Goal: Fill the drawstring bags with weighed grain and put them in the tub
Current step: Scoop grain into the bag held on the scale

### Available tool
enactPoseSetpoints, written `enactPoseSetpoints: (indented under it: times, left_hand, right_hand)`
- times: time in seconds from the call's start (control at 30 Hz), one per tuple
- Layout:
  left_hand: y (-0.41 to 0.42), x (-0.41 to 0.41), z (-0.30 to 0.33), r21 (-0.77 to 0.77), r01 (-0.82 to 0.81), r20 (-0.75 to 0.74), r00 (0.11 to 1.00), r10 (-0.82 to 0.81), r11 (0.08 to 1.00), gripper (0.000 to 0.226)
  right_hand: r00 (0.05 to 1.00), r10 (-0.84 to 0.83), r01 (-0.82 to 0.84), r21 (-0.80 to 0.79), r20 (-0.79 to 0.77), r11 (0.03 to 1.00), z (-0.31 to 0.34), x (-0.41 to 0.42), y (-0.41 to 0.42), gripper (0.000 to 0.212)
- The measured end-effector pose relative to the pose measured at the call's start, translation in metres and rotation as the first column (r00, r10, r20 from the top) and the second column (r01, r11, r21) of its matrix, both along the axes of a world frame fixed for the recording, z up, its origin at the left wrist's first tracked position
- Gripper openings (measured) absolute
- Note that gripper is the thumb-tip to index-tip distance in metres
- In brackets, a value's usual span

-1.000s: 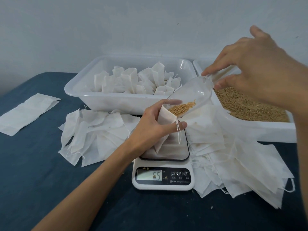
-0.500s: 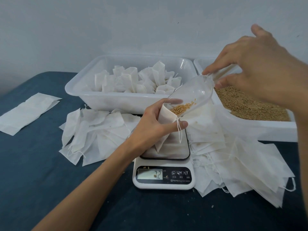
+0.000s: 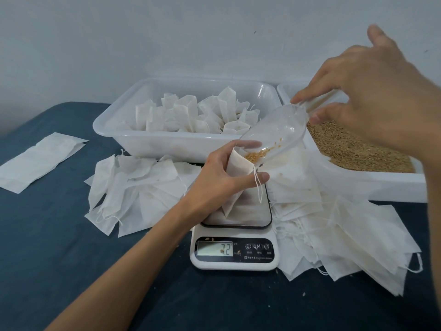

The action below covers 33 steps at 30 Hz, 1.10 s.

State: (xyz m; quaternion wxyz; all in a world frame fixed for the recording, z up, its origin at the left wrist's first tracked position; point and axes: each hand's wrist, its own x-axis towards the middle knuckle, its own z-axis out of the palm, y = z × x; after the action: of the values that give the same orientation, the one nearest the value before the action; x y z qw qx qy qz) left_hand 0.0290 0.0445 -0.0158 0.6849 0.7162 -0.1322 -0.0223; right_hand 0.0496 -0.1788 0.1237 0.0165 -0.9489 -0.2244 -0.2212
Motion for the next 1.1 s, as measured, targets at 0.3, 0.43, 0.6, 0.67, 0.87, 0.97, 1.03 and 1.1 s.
enactPoseSetpoints:
  times: [0.3, 0.43, 0.6, 0.67, 0.87, 0.97, 1.03, 1.1]
  left_hand:
    - [0.0003, 0.0000, 0.0002, 0.012, -0.022, 0.002, 1.000, 0.022, 1.000, 0.049]
    - [0.0001, 0.0007, -0.0004, 0.006, -0.036, 0.002, 0.999, 0.036, 0.999, 0.048]
    - [0.0006, 0.0014, -0.0012, 0.009, -0.029, 0.011, 1.000, 0.029, 1.000, 0.047]
    - [0.0006, 0.0015, -0.0013, 0.009, -0.030, 0.012, 0.999, 0.030, 1.000, 0.047]
    - [0.0005, 0.0012, -0.0007, 0.000, -0.033, 0.017, 0.999, 0.033, 0.999, 0.046]
    - [0.0007, 0.0010, -0.0013, -0.008, -0.025, 0.027, 0.999, 0.025, 1.000, 0.045]
    - [0.0005, 0.0010, -0.0005, -0.013, -0.021, 0.033, 0.999, 0.022, 1.000, 0.045]
    - [0.0005, 0.0010, 0.0010, -0.021, -0.016, 0.044, 0.999, 0.017, 1.000, 0.045]
  right_hand:
    - [1.000, -0.007, 0.007, -0.029, 0.005, 1.000, -0.0004, 0.0000, 0.0015, 0.032]
    - [1.000, -0.007, 0.007, -0.032, 0.007, 0.999, -0.0005, -0.0003, 0.0018, 0.031]
    - [1.000, -0.010, 0.010, -0.018, 0.007, 1.000, -0.0003, -0.0010, 0.0013, 0.031]
    - [1.000, -0.010, 0.010, -0.013, 0.010, 1.000, -0.0005, -0.0008, 0.0011, 0.031]
    - [1.000, -0.001, 0.001, -0.023, 0.006, 1.000, -0.0003, -0.0002, 0.0001, 0.032]
    - [1.000, -0.001, 0.001, -0.037, 0.004, 0.999, -0.0008, 0.0004, -0.0003, 0.031]
    - [1.000, 0.001, -0.001, -0.031, 0.009, 1.000, -0.0006, 0.0001, -0.0006, 0.031]
    - [1.000, 0.006, -0.006, -0.002, 0.015, 1.000, 0.0006, -0.0007, -0.0009, 0.032]
